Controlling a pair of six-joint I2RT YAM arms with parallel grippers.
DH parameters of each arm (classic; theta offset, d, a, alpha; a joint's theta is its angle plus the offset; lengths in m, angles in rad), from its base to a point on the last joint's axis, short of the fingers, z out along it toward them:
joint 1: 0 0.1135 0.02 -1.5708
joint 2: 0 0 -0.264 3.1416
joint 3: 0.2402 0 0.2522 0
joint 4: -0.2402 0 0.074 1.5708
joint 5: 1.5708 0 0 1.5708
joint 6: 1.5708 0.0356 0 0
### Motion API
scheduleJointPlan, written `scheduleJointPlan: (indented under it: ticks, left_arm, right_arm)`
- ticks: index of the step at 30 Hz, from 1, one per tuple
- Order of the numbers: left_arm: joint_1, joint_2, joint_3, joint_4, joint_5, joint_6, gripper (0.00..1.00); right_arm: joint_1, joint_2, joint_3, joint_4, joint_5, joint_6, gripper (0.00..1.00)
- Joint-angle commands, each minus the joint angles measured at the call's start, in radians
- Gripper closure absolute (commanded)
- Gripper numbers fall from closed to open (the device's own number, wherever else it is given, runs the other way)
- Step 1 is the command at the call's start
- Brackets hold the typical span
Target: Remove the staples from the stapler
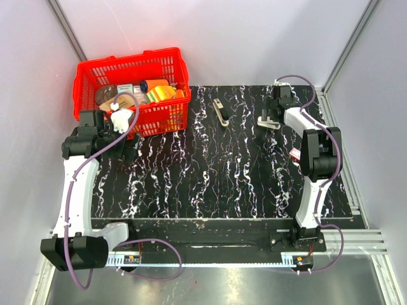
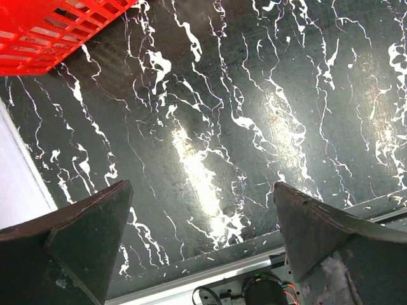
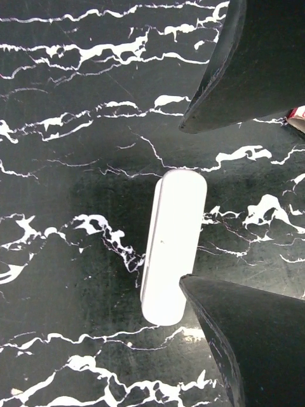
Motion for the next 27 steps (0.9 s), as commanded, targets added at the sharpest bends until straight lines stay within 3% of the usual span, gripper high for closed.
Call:
scheduleJointPlan:
  ticks: [1,21,24,27]
  left_arm:
    - [0.003,-0.043,0.006,0.01,-0.014,0.037,0.01]
    - [0.004,-0.091,-0.068,0.088,-0.016,0.005,0.01]
    - [0.004,-0.078,-0.074,0.097,-0.014,-0.019,0.01]
    - [0.004,-0.072,-0.082,0.096,-0.008,-0.031,0.01]
  right_arm:
    - [0.005,0.006,0.015,-0.018,-0.073,0.023,0.01]
    - [0.019,0.021,-0.003,-0.064,-0.223,0.107,0.01]
    - [0.034,-0.002,-0.041,-0.042,-0.228,0.118,0.15]
    - [0.045,-0.026,-0.071,-0.019,-0.231,0.126,0.23]
